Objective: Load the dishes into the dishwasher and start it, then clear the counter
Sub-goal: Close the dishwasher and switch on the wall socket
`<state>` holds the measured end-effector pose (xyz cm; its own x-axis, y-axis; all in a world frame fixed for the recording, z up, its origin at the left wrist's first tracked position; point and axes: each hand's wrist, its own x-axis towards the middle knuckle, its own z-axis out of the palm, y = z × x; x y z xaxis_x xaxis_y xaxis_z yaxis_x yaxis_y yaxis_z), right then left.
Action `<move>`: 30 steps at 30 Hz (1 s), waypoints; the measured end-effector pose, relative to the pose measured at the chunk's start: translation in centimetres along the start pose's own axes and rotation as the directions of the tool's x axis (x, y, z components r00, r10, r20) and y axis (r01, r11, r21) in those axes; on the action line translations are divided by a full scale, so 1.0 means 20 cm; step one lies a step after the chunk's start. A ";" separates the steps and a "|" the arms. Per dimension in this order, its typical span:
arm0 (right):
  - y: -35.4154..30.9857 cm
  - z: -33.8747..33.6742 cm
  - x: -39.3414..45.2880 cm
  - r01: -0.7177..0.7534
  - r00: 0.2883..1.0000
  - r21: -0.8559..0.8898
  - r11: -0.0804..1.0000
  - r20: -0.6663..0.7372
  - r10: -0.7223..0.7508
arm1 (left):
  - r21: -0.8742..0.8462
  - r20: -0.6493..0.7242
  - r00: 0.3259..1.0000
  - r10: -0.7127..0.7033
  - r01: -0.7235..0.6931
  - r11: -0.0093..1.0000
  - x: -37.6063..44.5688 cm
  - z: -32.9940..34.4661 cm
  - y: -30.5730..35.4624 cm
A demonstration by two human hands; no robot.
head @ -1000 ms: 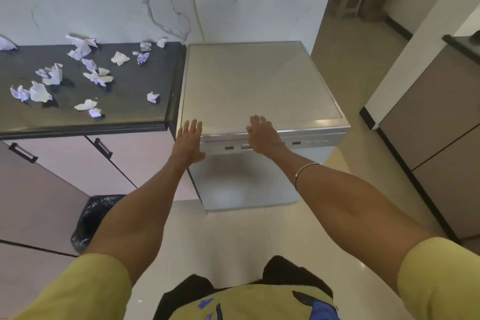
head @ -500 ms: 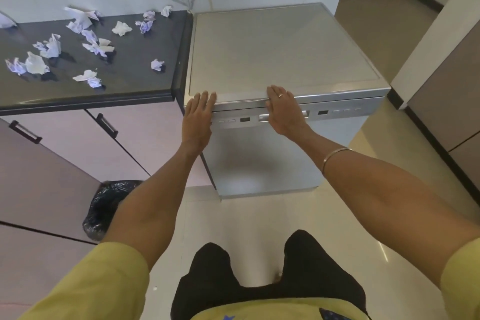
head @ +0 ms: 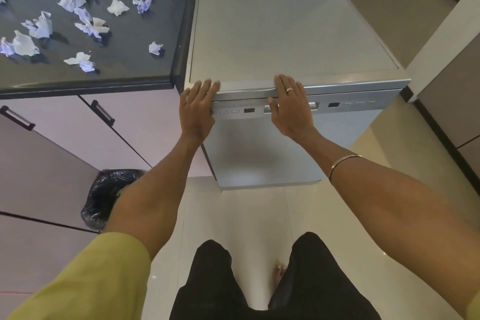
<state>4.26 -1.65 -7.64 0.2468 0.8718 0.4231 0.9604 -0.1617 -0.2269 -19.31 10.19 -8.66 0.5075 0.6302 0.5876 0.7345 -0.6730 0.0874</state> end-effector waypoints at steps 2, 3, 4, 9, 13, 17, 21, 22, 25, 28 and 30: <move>0.00 0.00 0.01 -0.018 1.000 0.006 1.000 0.010 0.018 | -0.026 -0.028 0.999 -0.033 0.032 0.999 -0.01 0.02 0.01; 0.00 0.00 0.00 -0.024 0.999 0.005 1.000 0.023 0.024 | -0.029 -0.021 0.998 -0.052 0.051 0.998 -0.02 0.02 0.02; -0.01 -0.01 0.00 -0.028 0.999 0.004 1.000 0.037 0.027 | -0.022 0.003 0.998 -0.065 0.065 0.998 -0.03 0.02 0.03; -0.04 -0.09 0.04 -0.037 0.985 0.001 0.999 0.170 0.036 | 0.055 0.229 0.973 -0.019 0.007 0.998 -0.05 -0.10 0.01; -0.04 -0.21 0.04 -0.092 0.963 -0.071 0.993 0.247 0.107 | 0.081 0.268 0.963 -0.037 0.016 0.997 -0.16 -0.21 -0.03; -0.04 -0.27 0.03 -0.050 0.951 -0.117 0.992 0.298 0.083 | 0.044 0.280 0.958 -0.065 0.055 0.998 -0.22 -0.28 -0.07; -0.08 -0.28 0.02 -0.009 0.937 -0.140 0.990 0.346 0.057 | 0.008 0.257 0.965 -0.060 0.060 0.998 -0.21 -0.32 -0.03; -0.09 -0.28 0.01 0.002 0.934 -0.152 0.988 0.353 0.052 | 0.005 0.240 0.968 -0.068 0.069 0.998 -0.20 -0.34 -0.01; -0.11 -0.31 -0.02 0.003 0.926 -0.148 0.989 0.374 0.053 | -0.018 0.232 0.970 -0.067 0.073 0.997 -0.18 -0.36 0.04; -0.12 -0.33 -0.04 -0.012 0.919 -0.138 0.990 0.388 0.065 | -0.029 0.249 0.964 -0.091 0.101 0.994 -0.16 -0.37 0.06; -0.12 -0.35 -0.04 -0.021 0.910 -0.128 0.992 0.409 0.072 | -0.038 0.260 0.958 -0.120 0.135 0.990 -0.14 -0.38 0.09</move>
<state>2.59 -5.15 -1.28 0.2405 0.9706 0.0095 0.9637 -0.2376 -0.1218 -22.88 4.18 -4.05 0.5149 0.7853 0.3437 0.7786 -0.5962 0.1958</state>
